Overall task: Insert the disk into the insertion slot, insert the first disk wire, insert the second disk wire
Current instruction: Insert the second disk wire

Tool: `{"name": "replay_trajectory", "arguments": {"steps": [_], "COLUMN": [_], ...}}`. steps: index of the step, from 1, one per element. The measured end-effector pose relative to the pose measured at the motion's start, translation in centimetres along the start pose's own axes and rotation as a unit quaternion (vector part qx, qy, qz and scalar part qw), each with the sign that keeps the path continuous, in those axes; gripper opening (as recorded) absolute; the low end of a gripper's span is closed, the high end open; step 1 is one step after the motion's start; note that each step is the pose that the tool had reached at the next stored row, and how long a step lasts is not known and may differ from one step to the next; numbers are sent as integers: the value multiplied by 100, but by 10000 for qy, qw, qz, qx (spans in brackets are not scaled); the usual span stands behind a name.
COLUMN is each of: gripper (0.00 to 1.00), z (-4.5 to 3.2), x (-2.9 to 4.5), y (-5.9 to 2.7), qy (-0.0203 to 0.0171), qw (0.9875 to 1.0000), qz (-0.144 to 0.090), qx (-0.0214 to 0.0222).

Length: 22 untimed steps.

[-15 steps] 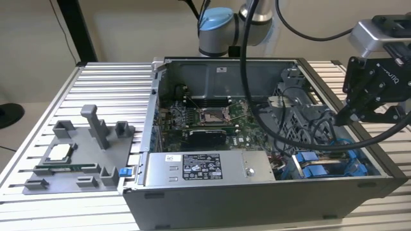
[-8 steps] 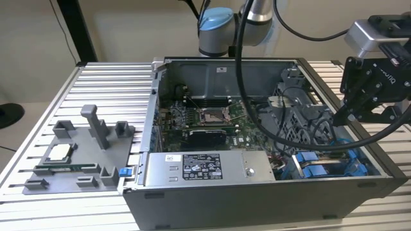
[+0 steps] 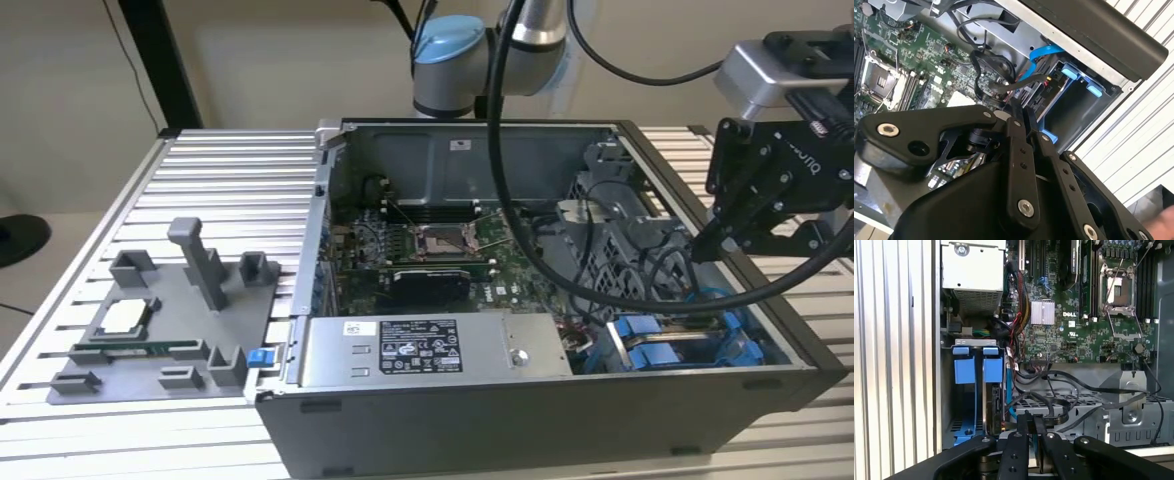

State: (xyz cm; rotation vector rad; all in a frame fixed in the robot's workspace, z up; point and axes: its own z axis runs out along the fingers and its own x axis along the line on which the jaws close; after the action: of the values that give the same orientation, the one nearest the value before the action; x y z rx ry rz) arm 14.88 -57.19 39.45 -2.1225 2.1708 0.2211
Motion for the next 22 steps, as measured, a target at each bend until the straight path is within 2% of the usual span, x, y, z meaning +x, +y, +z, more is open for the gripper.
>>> {"name": "replay_trajectory", "arguments": {"steps": [8,11,15,16,22], "gripper": [0,0,0,0,0], "z": [1,16,50,60,114], "x": [0,4,12,15,26], "y": [4,63,205,232,350], "qy": [2,0,6,11,42], "qw": [10000,10000,9999,9999,9993], "qz": [-1,-7,-10,-13,-31], "qx": [9,84,133,157,361]}}
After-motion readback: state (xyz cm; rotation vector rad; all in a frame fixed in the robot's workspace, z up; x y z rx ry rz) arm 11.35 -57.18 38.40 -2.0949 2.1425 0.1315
